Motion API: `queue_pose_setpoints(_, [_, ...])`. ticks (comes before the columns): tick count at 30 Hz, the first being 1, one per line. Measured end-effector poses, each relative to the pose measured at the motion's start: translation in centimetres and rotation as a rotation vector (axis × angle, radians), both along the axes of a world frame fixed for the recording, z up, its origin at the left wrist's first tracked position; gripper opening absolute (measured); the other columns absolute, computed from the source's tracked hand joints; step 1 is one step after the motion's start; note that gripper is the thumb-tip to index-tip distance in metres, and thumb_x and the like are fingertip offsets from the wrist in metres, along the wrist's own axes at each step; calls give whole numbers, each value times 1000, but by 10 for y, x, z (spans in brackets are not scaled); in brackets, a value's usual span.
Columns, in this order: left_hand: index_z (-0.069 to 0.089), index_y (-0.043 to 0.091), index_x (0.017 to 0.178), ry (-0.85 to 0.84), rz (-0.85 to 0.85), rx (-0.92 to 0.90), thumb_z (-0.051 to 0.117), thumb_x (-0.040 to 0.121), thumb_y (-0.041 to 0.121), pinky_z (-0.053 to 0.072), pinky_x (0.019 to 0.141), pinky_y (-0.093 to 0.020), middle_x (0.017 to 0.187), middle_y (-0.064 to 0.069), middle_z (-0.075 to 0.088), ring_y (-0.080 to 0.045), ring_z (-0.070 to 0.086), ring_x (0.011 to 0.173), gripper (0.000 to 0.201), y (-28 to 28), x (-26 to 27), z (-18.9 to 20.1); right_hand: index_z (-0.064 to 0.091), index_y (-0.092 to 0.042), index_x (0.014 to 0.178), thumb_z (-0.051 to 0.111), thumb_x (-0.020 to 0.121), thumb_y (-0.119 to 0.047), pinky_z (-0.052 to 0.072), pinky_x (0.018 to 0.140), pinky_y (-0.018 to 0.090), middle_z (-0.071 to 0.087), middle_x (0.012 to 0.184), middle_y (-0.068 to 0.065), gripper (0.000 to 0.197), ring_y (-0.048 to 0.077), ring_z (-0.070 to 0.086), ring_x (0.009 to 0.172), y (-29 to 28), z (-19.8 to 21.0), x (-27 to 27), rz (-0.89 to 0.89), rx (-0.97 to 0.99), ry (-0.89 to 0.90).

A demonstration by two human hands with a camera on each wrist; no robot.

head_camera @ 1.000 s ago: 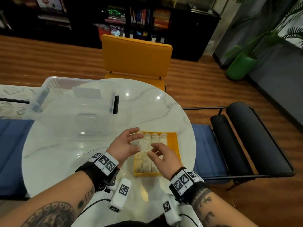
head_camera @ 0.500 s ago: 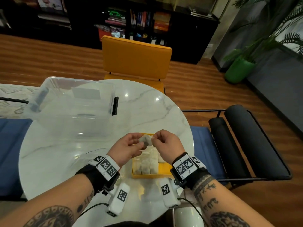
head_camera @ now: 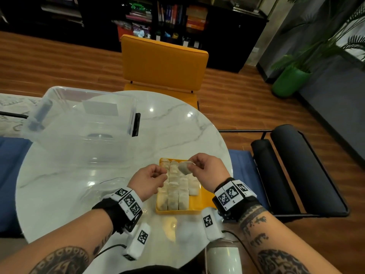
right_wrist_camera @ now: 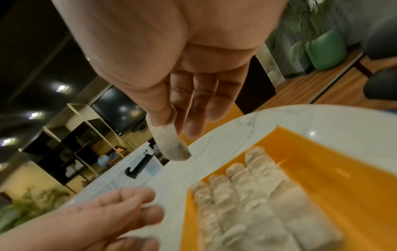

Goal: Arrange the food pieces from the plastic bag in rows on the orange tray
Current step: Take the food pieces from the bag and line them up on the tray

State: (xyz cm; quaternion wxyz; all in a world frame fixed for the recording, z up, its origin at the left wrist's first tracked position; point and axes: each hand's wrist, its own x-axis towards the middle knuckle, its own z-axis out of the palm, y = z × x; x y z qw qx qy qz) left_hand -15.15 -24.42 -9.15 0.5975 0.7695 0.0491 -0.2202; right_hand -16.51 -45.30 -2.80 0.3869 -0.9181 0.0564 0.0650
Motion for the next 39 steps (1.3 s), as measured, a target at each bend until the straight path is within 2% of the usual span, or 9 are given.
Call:
queue_pose_setpoints(3, [64,25,96,-23,-4,210,65,90,24,59,77,-38,96,3,69,-18,69,83,6,9,1,-16,67,-23,99,62,94,-28,43,64,19,63,81,-8,9,11,58,76,-16,0,5,63,-191,86])
queue_pose_setpoints(6, [61,27,101,3,-34,334,68,86,32,58,85,-42,102,6,67,-18,68,86,17,12,0,-29,66,-22,103,58,94,-27,46,71,26,64,95,-3,13,16,58,83,-22,-7,5,198,-377,257])
queue_pose_setpoints(11, [51,21,131,50,-198,517,71,84,34,48,85,-24,124,1,63,-18,63,106,52,5,-2,-36,66,-20,100,60,90,-22,52,78,31,66,103,1,11,21,62,93,-20,-37,3,384,-531,468])
queue_pose_setpoints(13, [47,20,135,76,-224,516,72,83,32,48,86,-25,127,-1,63,-19,63,108,59,4,0,-38,64,-23,97,62,90,-23,55,79,33,66,103,1,7,22,63,93,-19,-50,5,404,-558,514])
queue_pose_setpoints(17, [49,22,133,113,-222,462,72,80,25,56,86,-32,114,3,68,-15,67,95,58,4,3,-43,58,-25,93,62,91,-23,56,79,35,64,101,1,5,22,63,89,-18,-65,14,372,-602,535])
queue_pose_setpoints(23, [50,25,130,152,-199,418,73,76,26,60,80,-35,102,8,68,-13,69,86,58,7,5,-47,60,-25,93,57,87,-9,54,77,31,62,93,-4,17,18,62,83,-18,-76,28,295,-675,526])
queue_pose_setpoints(27, [50,26,129,156,-192,407,74,76,28,60,80,-35,99,10,68,-12,69,83,58,7,4,-49,66,-24,98,56,88,-12,56,85,36,67,100,0,18,21,64,90,-18,-79,31,253,-690,523])
queue_pose_setpoints(36, [50,27,128,166,-189,401,76,76,29,61,78,-35,97,10,68,-11,70,81,58,8,5,-53,64,-26,100,59,91,-22,56,84,38,68,101,-1,11,21,65,90,-18,-82,28,202,-644,501])
queue_pose_setpoints(39, [50,26,128,166,-192,404,76,76,27,61,76,-35,97,9,68,-12,70,80,58,7,5,-51,59,-25,113,61,91,-22,55,83,36,66,100,-4,23,20,63,90,-18,-80,22,168,-606,479])
